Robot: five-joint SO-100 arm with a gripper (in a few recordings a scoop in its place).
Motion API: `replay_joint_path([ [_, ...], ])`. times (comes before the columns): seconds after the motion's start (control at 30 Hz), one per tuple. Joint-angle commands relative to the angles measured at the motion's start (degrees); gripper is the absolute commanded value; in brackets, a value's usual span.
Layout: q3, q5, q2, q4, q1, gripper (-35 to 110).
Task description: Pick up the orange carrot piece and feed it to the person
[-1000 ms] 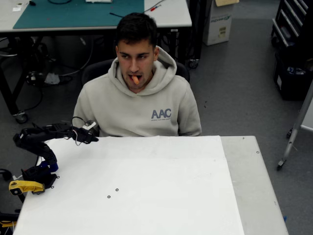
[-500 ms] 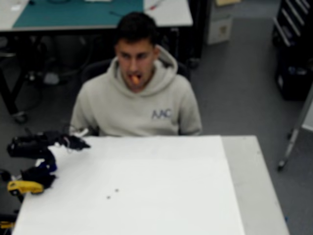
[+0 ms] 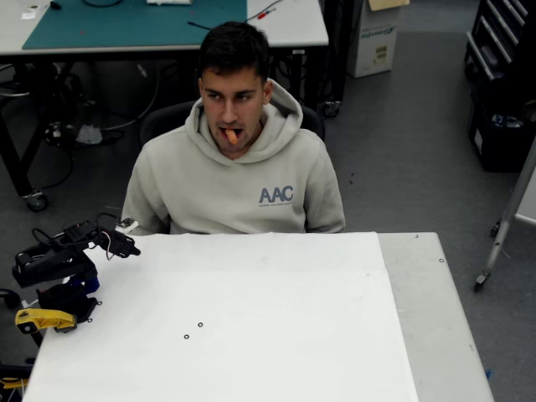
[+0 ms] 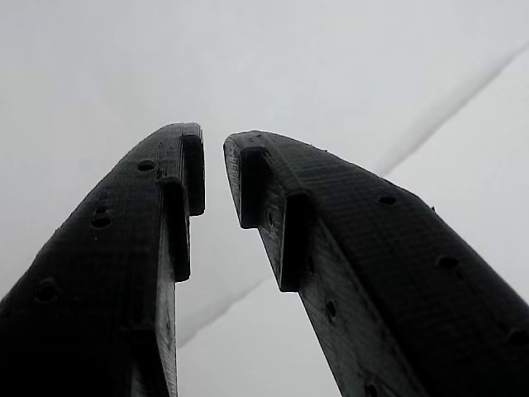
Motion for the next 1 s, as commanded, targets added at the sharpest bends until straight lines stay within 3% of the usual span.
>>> replay_joint_path([
  [0.0, -0.79, -0.53, 5.8, 2.64, 0.18, -1],
  [0.23, -0.79, -1.32, 11.34, 8.26, 0.09, -1],
  [0.97, -0.79, -1.41, 11.51, 8.35, 0.09, -1],
])
